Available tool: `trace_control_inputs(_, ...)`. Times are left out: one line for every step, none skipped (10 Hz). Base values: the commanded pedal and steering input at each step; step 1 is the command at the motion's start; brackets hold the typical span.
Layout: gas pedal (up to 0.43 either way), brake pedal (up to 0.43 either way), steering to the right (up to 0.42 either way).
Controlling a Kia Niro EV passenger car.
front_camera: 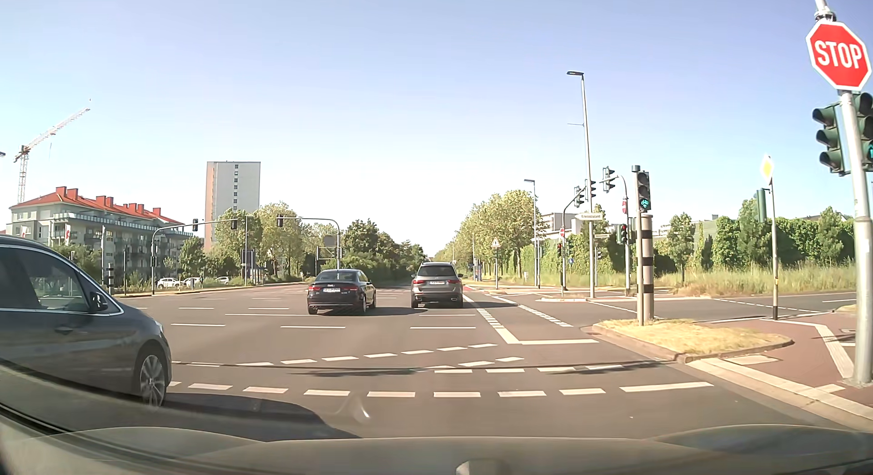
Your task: Follow the waypoints while adhering to traffic rules and regulations
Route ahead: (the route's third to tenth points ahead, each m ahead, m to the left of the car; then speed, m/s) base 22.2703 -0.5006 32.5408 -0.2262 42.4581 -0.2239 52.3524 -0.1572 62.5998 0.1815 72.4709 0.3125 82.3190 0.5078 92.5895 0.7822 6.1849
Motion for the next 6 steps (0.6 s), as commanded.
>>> trace_control_inputs(0.398, 0.0, 0.002)
trace_control_inputs(0.398, 0.0, 0.002)
trace_control_inputs(0.398, 0.0, 0.001)
trace_control_inputs(0.398, 0.0, 0.002)
trace_control_inputs(0.398, 0.0, 0.001)
trace_control_inputs(0.39, 0.0, 0.0)
